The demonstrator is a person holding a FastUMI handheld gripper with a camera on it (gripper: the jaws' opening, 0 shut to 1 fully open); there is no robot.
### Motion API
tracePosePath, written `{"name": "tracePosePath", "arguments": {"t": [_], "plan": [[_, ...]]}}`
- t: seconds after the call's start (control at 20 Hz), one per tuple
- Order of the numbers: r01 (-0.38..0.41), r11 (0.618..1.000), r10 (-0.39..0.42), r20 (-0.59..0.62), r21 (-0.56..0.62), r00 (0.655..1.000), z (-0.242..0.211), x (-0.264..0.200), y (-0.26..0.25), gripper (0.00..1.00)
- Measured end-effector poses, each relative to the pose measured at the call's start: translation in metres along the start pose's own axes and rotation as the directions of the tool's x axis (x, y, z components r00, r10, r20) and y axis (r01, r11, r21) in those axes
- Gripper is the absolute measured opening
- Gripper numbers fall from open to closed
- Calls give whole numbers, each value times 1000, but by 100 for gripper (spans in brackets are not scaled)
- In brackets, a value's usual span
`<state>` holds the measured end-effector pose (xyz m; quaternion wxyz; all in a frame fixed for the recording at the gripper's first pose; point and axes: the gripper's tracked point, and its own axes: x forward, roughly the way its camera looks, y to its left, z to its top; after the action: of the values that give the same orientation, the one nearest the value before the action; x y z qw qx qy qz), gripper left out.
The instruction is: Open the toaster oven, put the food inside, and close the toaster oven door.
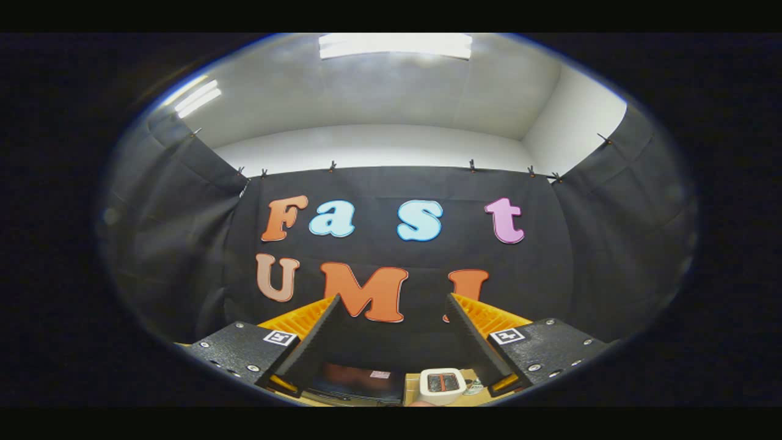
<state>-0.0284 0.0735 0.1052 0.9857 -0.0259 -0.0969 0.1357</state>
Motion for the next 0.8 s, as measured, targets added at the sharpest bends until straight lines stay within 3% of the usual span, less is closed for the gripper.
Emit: {"name": "tracePosePath", "arguments": {"t": [0.8], "plan": [[-20, 999, 21, -18, 30, 1000, -6, 4, 4, 99]]}}
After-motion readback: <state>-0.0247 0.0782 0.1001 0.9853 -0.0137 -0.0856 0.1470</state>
